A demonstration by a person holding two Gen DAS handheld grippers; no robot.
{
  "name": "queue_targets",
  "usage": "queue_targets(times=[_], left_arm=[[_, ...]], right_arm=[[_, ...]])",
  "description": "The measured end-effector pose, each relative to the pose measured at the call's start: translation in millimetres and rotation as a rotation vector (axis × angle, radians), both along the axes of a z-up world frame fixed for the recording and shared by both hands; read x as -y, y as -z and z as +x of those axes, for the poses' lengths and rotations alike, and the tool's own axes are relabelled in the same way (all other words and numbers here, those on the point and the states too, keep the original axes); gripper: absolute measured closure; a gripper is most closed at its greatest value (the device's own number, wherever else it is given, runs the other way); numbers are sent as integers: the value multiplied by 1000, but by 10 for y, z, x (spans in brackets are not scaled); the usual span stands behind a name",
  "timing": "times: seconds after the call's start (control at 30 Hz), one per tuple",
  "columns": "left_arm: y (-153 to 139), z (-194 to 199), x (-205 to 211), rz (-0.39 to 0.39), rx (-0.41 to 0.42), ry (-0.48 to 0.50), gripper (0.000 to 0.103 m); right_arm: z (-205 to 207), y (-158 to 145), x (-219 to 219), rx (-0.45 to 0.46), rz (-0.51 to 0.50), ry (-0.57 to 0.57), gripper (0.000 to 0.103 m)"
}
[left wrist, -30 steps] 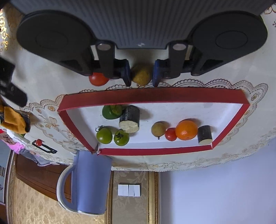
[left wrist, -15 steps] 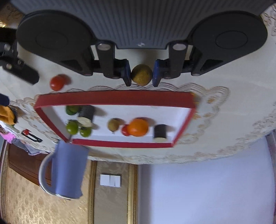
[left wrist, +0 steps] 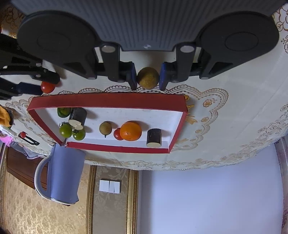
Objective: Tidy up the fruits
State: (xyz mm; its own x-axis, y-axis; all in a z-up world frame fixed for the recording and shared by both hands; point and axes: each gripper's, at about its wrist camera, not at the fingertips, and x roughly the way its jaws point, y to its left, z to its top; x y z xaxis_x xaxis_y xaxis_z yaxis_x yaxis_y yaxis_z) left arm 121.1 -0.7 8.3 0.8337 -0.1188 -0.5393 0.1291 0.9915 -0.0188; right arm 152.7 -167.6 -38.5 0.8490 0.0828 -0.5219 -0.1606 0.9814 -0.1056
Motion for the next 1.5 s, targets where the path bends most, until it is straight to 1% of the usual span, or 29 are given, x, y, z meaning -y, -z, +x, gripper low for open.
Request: queue_targets(times=[0.07, 0.1, 0.13, 0.17, 0.27, 0.4, 0.47, 0.5, 0.63, 0.8, 1.07, 1.17, 1.3, 1.5], left_arm=[[6, -1, 7, 4, 0, 2, 79], [9, -3, 9, 7, 1, 3, 79], [11, -4, 10, 10, 1, 5, 79], [18, -2, 13, 12, 1, 7, 79], [57, 17, 12, 24, -14, 12, 79], [84, 63, -31, 1, -56, 38, 79], [91, 56, -16, 18, -54, 47, 79], [96, 48, 8, 40, -50, 54, 79], [106, 10, 60, 90, -33, 65, 78], [110, 3, 83, 104, -31, 63, 79], [75, 14, 80, 78, -43, 41, 79], [36, 6, 123, 92, -28, 38, 80], [-85, 14, 205, 111, 7, 47, 79], [-300, 164, 361, 151, 68, 48, 79]], right_arm=[[19, 13, -25, -6, -3, -9, 71], [24, 14, -29, -8, -3, -10, 72], [25, 12, -31, -7, -6, -7, 76], [22, 10, -27, -4, -7, 0, 77], [-1, -7, 26, 2, 32, 0, 77], [-112, -51, 69, 36, 63, 11, 77], [-167, -76, 72, 58, 60, 16, 77], [-192, -89, 77, 67, 63, 14, 77], [-233, -117, 91, 83, 74, 13, 77], [-235, -76, 97, 79, 85, 10, 77], [-259, -72, 125, 89, 97, 13, 77], [-281, -93, 141, 98, 102, 13, 77], [-308, -125, 155, 110, 107, 14, 77], [-342, -178, 178, 129, 114, 17, 77]])
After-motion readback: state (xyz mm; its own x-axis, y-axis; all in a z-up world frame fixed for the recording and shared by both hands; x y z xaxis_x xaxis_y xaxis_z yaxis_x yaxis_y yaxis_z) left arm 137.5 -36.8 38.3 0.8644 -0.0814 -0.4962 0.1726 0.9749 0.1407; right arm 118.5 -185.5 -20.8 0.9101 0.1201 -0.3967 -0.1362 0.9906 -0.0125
